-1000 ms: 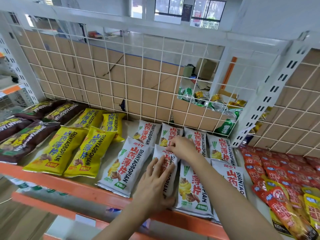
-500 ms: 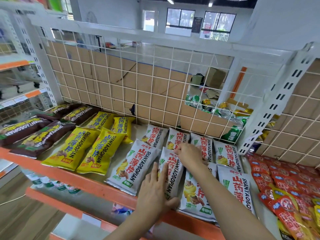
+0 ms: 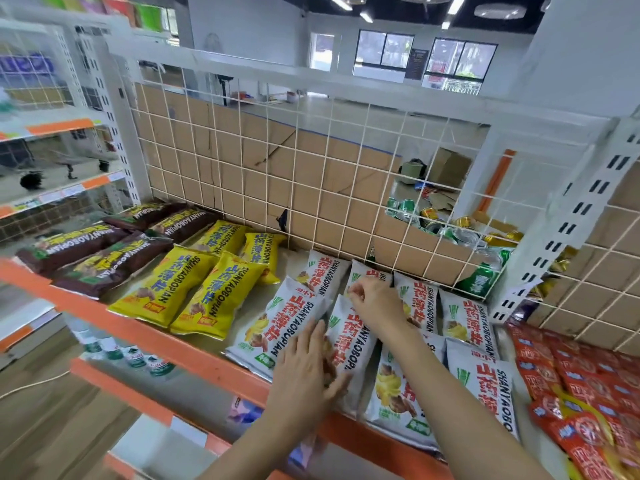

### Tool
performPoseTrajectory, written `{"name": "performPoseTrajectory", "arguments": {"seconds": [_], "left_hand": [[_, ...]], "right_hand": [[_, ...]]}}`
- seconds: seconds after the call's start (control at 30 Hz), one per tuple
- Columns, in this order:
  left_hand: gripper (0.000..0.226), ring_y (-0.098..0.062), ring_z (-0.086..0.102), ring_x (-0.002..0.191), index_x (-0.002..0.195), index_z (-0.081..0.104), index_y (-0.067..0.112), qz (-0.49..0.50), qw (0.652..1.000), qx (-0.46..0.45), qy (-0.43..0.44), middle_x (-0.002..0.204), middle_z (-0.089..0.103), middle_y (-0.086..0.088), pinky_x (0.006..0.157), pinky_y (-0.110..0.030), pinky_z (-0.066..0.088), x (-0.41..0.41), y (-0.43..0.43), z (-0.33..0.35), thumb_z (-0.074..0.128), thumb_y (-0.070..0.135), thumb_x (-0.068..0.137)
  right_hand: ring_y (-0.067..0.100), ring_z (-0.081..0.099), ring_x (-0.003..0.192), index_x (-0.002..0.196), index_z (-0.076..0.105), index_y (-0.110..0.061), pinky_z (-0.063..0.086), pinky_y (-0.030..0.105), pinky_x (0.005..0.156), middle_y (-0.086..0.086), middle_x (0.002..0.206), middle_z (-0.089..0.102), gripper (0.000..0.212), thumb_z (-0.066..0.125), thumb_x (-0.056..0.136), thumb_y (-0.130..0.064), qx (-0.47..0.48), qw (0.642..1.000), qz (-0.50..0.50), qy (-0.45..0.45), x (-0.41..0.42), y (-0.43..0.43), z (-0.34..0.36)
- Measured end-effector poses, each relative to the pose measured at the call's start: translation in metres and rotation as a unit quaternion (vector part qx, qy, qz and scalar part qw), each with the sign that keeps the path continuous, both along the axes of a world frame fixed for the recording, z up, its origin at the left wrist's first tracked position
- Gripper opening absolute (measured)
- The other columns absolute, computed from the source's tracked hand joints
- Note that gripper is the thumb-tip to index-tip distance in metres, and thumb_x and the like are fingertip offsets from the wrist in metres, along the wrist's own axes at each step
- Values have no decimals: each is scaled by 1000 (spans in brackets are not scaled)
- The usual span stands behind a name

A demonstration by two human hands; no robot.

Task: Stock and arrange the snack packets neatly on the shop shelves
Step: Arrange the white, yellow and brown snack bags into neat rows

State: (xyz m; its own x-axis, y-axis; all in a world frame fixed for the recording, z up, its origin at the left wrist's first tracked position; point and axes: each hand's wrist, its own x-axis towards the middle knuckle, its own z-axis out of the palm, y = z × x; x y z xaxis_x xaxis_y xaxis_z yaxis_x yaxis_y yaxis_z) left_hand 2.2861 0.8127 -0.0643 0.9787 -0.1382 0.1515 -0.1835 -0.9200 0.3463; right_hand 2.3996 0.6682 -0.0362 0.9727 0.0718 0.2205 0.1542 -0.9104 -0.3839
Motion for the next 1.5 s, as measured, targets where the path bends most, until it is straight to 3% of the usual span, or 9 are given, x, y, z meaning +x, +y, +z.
{"name": "performPoseTrajectory", "arguments": {"seconds": [0.07, 0.2, 0.37, 0.57, 0.77, 0.93, 1.07, 1.23, 1.5], "left_hand": [[70, -26, 57, 109, 128, 54, 14, 18, 998, 13, -64, 128, 57, -6, 88, -39, 50, 6, 19, -4, 31, 59, 79], [70, -31, 61, 106, 125, 55, 12, 57, 998, 0, -34, 125, 59, -11, 83, -43, 52, 25, 57, -11, 39, 58, 75], [105, -24, 21, 139, 151, 1, 21, 30, 997, 20, 66, 157, 9, -1, 113, -35, 20, 38, 70, -16, 18, 72, 60], [98, -23, 20, 137, 148, -12, 22, 40, 998, 33, 42, 156, 7, -2, 112, -32, 20, 34, 64, -21, 33, 65, 74], [96, -29, 63, 81, 133, 43, 9, 34, 999, 18, 24, 120, 60, -16, 64, -36, 54, 30, 56, -18, 47, 61, 53], [96, -31, 60, 94, 140, 40, 7, 55, 997, 20, 49, 133, 50, -20, 73, -40, 51, 29, 54, -15, 33, 66, 65], [105, -28, 21, 140, 151, -1, 16, 49, 997, 26, 55, 158, 2, -11, 110, -39, 23, 27, 57, -15, -4, 73, 63], [53, -23, 49, 118, 125, 55, 14, -133, 981, -1, -138, 130, 57, -9, 96, -33, 32, 25, 46, -17, 41, 41, 82], [21, -14, 50, 77, 91, 53, 24, -205, 954, 7, -220, 84, 61, 7, 69, -28, 32, 16, 45, -28, 46, 42, 81]], "right_hand": [[21, 56, 104, 106, 65, -15, 42, 31, 87, 3, 108, 64, 22, 48, 93, -20, 7, 998, 62, 22, 5, 11, 1], [27, 52, 111, 121, 59, -17, 41, 38, 96, 6, 122, 59, 30, 45, 95, -20, -102, 985, 128, 48, 19, 42, 1], [30, 56, 100, 110, 58, -12, 43, 38, 88, 11, 111, 62, 33, 39, 97, -37, -98, 985, 64, 126, 34, 65, 1], [21, 55, 75, 81, 55, -14, 40, 32, 67, 6, 80, 58, 28, 51, 91, -40, 25, 975, 38, 219, 43, 73, 3], [23, 53, 77, 63, 50, -20, 36, 33, 74, -3, 65, 50, 26, 56, 88, -27, -4, 980, 18, 201, 46, 76, 7], [22, 59, 89, 80, 64, -14, 38, 40, 96, 1, 85, 64, 22, 58, 89, -33, -36, 985, -3, 171, 41, 80, 8], [19, 58, 97, 96, 63, -20, 39, 37, 93, -1, 101, 65, 15, 57, 89, -32, 8, 995, -4, 103, 31, 71, 8], [20, 58, 96, 99, 65, -16, 42, 30, 81, 1, 103, 64, 21, 53, 91, -31, -17, 996, -58, 63, 12, 32, 2], [16, 53, 75, 77, 63, -20, 38, 29, 68, -3, 76, 57, 27, 49, 93, -36, -2, 990, -25, 137, 11, 17, -1]]}}
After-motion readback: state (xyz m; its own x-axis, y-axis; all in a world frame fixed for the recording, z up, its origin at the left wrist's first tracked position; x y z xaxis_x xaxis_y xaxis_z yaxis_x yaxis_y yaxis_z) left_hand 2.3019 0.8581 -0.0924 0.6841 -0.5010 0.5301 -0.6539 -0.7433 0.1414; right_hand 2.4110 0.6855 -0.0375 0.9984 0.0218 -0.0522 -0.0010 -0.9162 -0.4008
